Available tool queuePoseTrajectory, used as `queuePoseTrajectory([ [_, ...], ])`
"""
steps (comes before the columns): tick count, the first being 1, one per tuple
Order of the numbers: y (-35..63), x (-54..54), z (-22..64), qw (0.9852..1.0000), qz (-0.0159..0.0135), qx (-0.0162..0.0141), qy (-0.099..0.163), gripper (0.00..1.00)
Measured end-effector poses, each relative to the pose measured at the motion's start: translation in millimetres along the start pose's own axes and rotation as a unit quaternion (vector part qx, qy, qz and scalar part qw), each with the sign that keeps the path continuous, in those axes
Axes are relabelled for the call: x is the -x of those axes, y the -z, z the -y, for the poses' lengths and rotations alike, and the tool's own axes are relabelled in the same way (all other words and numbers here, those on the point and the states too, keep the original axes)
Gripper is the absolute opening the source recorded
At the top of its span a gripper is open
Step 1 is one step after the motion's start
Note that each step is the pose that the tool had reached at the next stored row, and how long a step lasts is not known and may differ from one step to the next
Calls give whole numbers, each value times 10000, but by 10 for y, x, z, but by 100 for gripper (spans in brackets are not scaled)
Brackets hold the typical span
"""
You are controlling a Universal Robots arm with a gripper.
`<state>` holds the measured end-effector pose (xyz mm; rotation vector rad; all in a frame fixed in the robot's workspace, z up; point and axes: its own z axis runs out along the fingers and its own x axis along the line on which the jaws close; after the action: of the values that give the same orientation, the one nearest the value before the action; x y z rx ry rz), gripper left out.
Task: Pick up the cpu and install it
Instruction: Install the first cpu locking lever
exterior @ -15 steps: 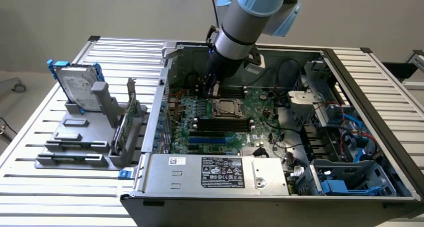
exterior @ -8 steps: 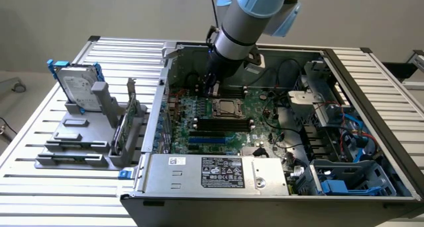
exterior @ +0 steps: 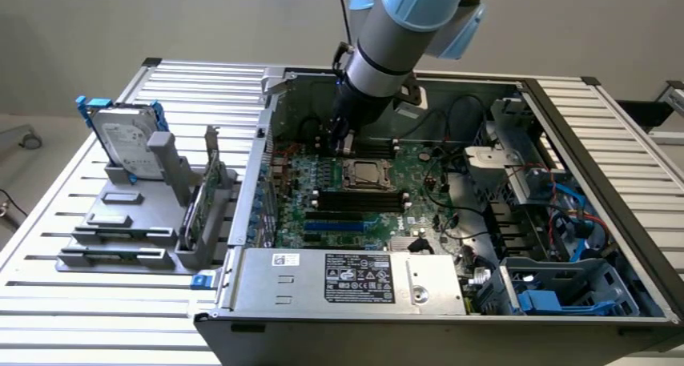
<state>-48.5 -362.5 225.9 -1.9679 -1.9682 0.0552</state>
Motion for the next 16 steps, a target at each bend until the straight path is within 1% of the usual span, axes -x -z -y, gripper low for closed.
queuePoseTrajectory([
  [16, 7, 5, 2, 9997, -246, -8, 70, 11],
])
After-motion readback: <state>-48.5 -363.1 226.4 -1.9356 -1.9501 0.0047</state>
